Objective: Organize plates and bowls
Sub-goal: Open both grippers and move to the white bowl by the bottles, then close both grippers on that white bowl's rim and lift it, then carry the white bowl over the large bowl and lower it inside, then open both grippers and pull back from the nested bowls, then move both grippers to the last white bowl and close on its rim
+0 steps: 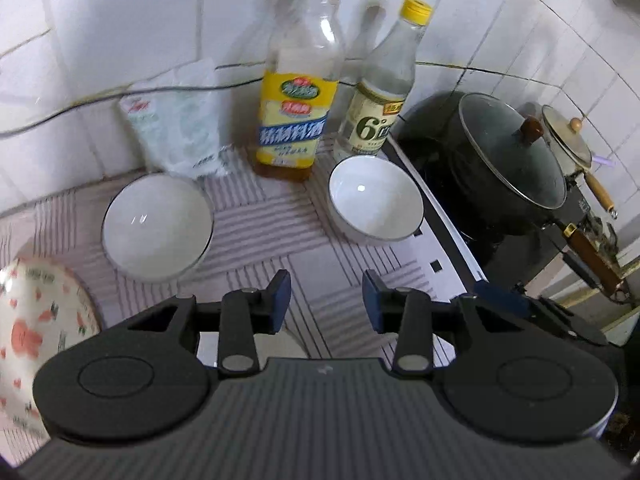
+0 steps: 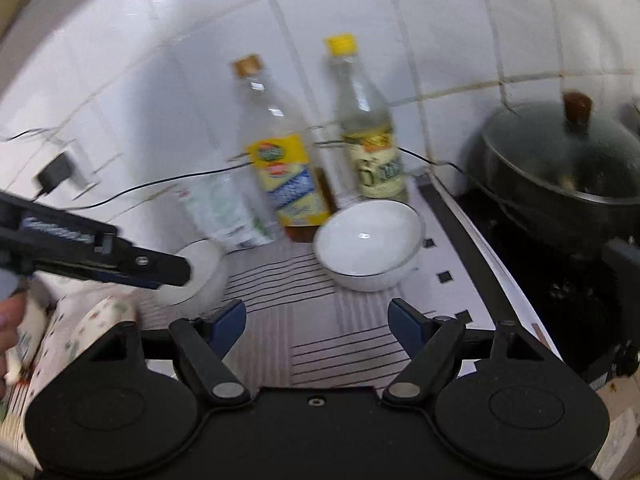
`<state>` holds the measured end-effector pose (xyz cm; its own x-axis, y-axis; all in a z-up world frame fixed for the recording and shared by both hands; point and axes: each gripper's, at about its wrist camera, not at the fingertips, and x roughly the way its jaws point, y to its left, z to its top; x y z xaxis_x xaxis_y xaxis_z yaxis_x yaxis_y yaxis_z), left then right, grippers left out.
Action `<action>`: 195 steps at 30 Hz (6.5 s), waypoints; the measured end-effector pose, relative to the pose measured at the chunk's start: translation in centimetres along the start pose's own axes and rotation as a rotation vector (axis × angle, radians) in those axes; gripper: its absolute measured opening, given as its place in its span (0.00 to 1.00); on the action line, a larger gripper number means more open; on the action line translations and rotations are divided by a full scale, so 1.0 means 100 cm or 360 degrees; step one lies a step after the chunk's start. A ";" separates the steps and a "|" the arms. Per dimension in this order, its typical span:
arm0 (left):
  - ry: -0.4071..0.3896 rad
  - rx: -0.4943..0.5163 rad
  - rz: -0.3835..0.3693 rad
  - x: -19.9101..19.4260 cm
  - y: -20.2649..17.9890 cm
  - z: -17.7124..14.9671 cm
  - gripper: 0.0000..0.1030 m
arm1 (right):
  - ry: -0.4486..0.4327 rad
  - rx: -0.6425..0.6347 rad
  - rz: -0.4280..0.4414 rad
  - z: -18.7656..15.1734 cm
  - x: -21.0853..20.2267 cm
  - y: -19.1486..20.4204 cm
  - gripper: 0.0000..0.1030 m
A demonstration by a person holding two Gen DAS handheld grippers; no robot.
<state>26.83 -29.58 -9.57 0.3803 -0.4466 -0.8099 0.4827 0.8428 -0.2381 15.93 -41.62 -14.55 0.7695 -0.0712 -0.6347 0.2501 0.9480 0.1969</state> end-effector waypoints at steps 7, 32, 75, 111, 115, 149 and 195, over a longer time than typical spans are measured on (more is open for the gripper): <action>0.0010 0.0084 -0.0049 0.041 0.000 0.016 0.40 | -0.0118 0.0337 -0.0055 -0.003 0.033 -0.017 0.72; 0.0131 0.0263 -0.0089 0.166 -0.003 0.047 0.34 | -0.0124 0.0953 -0.0474 0.003 0.106 -0.061 0.11; 0.0298 0.0005 -0.0003 -0.014 0.007 0.001 0.12 | 0.0139 0.0509 0.0149 0.018 -0.013 0.017 0.15; 0.0514 -0.0681 0.0167 0.001 0.089 -0.082 0.13 | 0.0505 -0.0606 0.0301 -0.011 0.042 0.100 0.17; 0.0559 -0.0692 0.0179 0.009 0.092 -0.084 0.14 | 0.0499 -0.0775 0.0258 -0.022 0.048 0.108 0.17; 0.0380 -0.0566 0.0155 -0.035 0.103 -0.084 0.17 | 0.0333 -0.0867 0.0174 -0.011 0.022 0.114 0.23; 0.0038 0.0072 0.0096 -0.007 0.191 -0.004 0.41 | 0.0245 -0.0407 0.0016 0.028 0.058 0.148 0.67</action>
<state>35.47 -13.04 -13.80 0.3911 -0.3876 -0.8348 0.4946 0.8534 -0.1645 25.75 -28.83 -13.17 0.6682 -0.0323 -0.7433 0.0720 0.9972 0.0213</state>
